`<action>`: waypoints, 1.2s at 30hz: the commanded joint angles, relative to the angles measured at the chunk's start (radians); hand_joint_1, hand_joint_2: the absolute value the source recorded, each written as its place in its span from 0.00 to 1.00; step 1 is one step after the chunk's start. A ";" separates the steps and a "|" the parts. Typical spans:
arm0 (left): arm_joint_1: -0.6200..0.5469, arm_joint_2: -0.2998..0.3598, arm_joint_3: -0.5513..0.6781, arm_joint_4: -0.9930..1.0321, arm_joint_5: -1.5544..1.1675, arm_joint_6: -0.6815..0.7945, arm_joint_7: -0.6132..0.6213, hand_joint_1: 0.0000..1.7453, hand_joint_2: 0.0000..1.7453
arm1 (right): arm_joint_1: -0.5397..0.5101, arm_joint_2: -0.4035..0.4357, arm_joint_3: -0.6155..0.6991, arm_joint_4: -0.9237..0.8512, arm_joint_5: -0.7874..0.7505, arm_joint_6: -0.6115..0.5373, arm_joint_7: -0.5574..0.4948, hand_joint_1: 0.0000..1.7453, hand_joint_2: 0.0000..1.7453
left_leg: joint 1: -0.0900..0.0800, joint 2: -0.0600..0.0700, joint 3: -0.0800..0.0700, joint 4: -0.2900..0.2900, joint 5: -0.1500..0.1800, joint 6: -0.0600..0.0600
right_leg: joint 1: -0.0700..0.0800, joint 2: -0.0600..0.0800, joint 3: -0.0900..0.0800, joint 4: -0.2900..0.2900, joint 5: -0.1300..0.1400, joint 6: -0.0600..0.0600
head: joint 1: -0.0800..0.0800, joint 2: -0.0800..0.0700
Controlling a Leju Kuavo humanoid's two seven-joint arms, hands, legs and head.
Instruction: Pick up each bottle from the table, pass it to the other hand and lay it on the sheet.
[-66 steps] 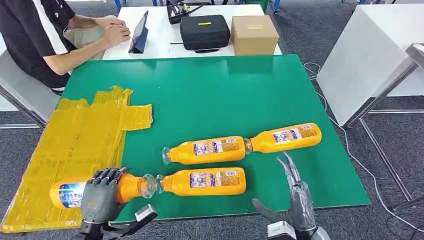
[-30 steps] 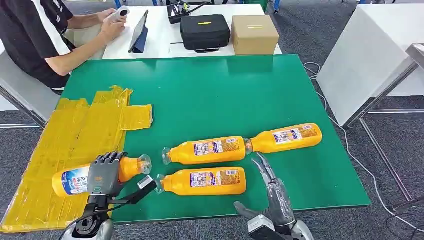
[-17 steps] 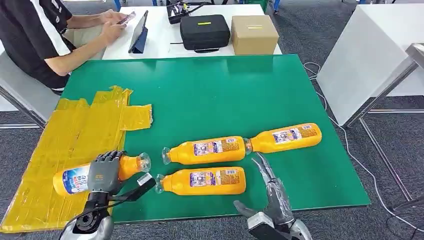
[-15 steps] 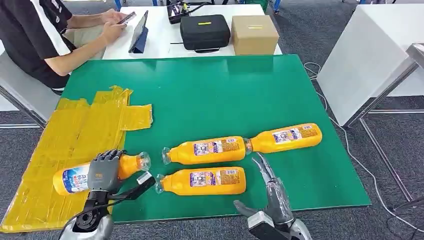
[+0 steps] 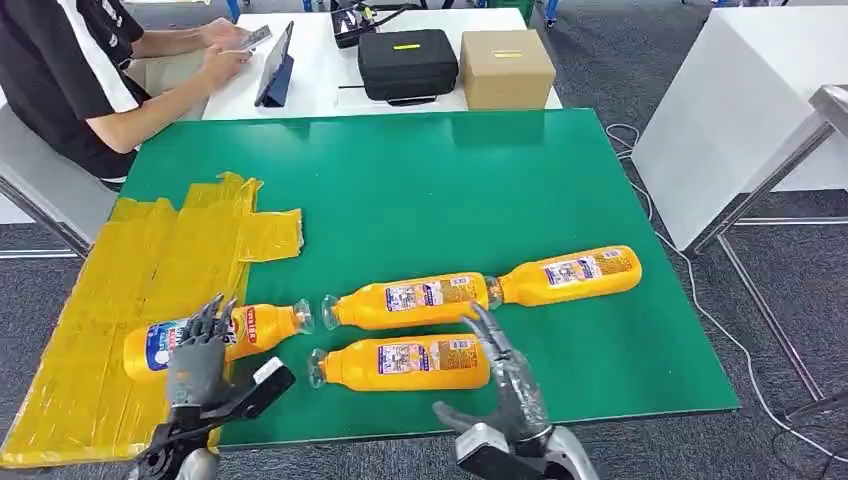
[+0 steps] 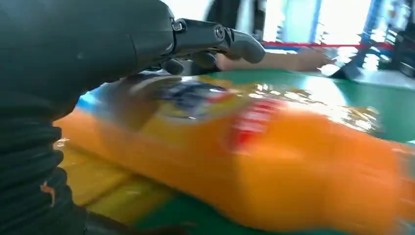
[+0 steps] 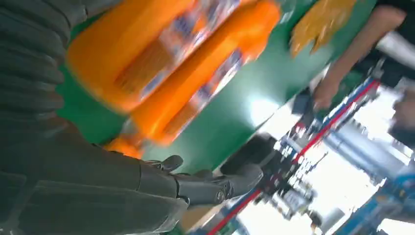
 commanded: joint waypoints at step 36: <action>0.096 -0.082 -0.168 -0.408 0.746 -0.317 -0.263 0.00 1.00 | 0.061 -0.187 -0.181 -0.132 0.061 -0.139 0.028 0.00 1.00 | -0.007 -0.009 0.003 0.001 -0.001 0.000 | -0.008 -0.009 0.005 0.000 -0.003 0.003 | 0.000 0.000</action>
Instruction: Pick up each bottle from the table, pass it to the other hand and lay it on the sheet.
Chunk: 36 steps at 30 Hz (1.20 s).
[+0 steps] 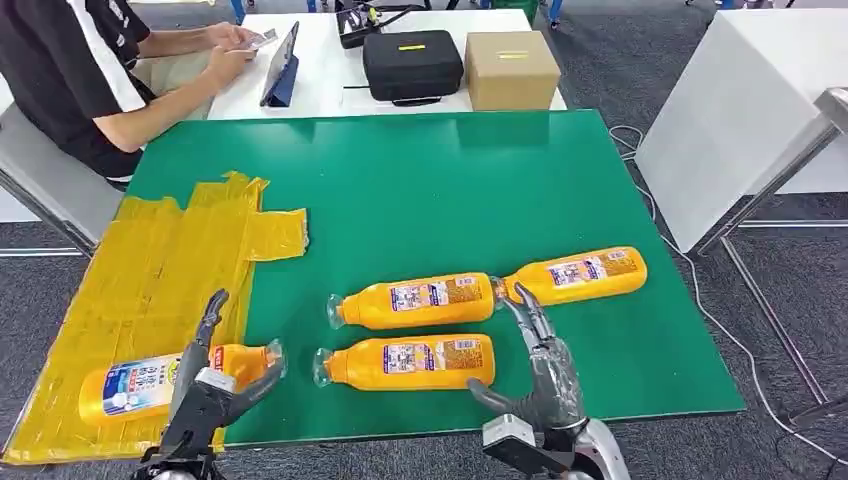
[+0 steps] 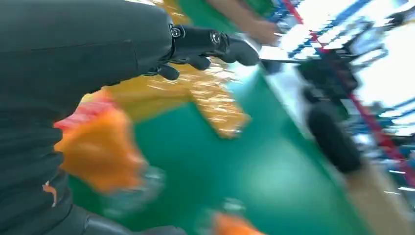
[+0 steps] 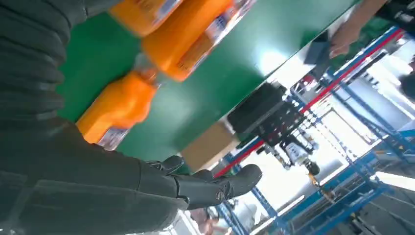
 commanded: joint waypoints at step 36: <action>0.153 0.039 -0.029 -0.176 0.305 0.003 -0.105 0.00 1.00 | -0.415 -0.169 -0.115 0.316 0.681 0.322 0.281 0.00 1.00 | 0.003 0.009 0.002 -0.001 -0.001 -0.002 | 0.003 0.007 0.000 -0.001 0.001 -0.001 | 0.000 0.000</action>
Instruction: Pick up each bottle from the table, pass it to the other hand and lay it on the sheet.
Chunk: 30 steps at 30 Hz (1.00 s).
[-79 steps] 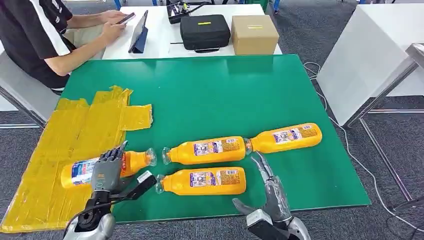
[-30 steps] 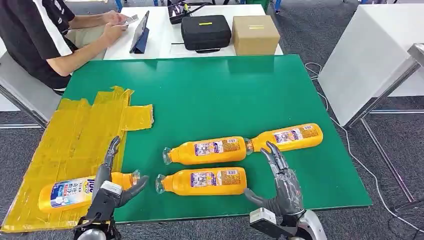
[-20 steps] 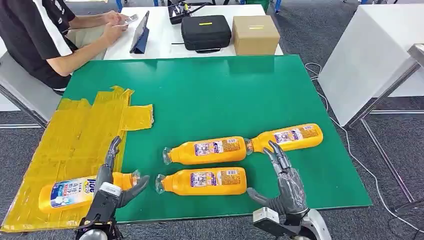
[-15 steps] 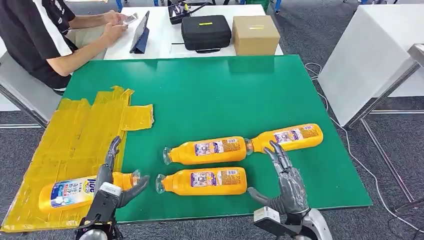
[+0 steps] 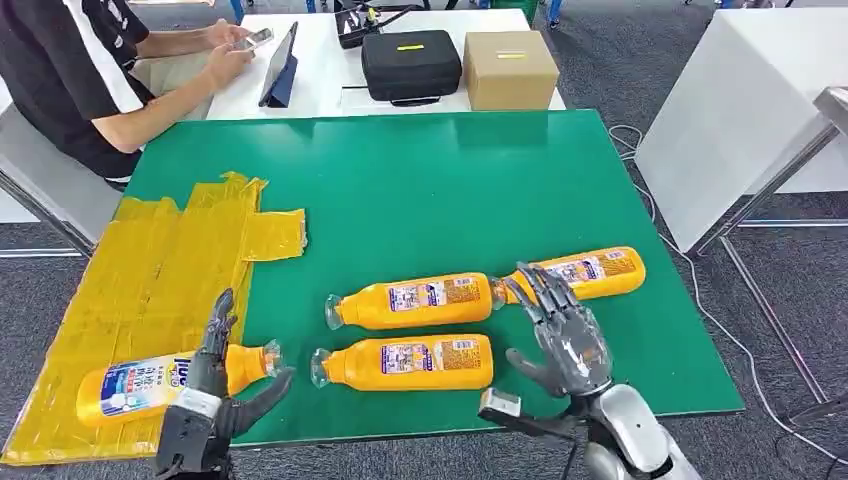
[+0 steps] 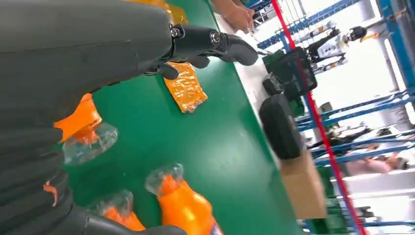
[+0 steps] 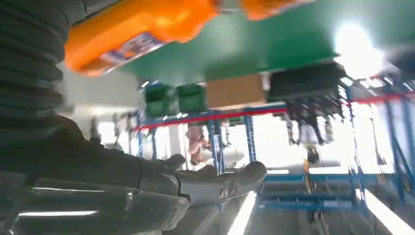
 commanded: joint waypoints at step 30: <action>0.045 0.105 0.071 -0.122 0.294 -0.263 -0.080 0.00 1.00 | -0.645 -0.232 0.216 0.848 0.029 0.314 -0.012 0.00 1.00 | -0.001 -0.001 0.001 0.000 0.002 0.000 | 0.000 -0.001 0.002 -0.001 0.001 0.000 | 0.000 0.000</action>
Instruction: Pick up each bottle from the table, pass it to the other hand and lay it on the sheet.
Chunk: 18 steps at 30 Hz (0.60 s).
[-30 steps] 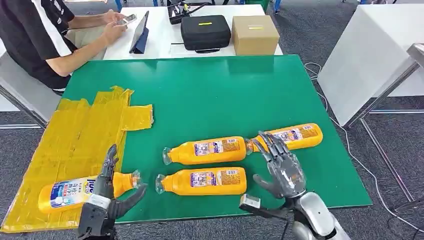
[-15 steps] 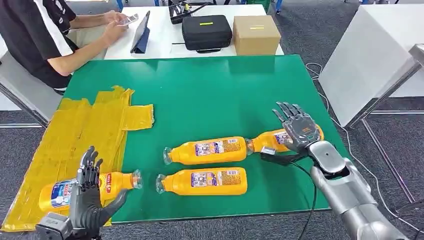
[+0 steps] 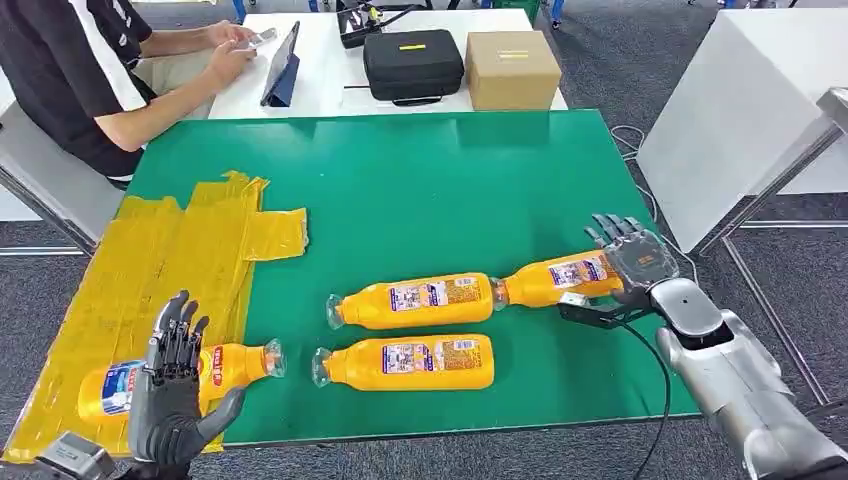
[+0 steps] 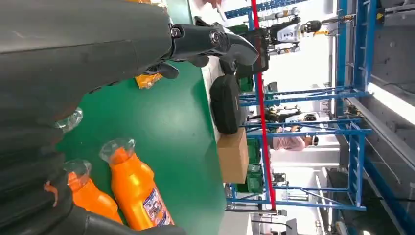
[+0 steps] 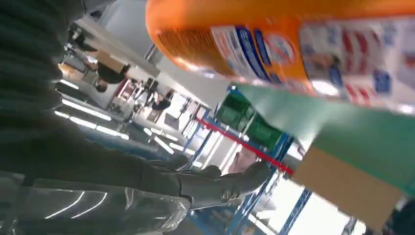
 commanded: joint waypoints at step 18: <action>-0.001 0.103 -0.077 0.091 0.007 0.075 -0.026 0.00 1.00 | -0.139 -0.049 0.200 0.265 -0.222 0.145 -0.087 0.00 1.00 | 0.000 -0.002 0.003 -0.001 0.000 -0.002 | 0.000 -0.002 0.003 -0.002 -0.001 -0.001 | 0.000 0.000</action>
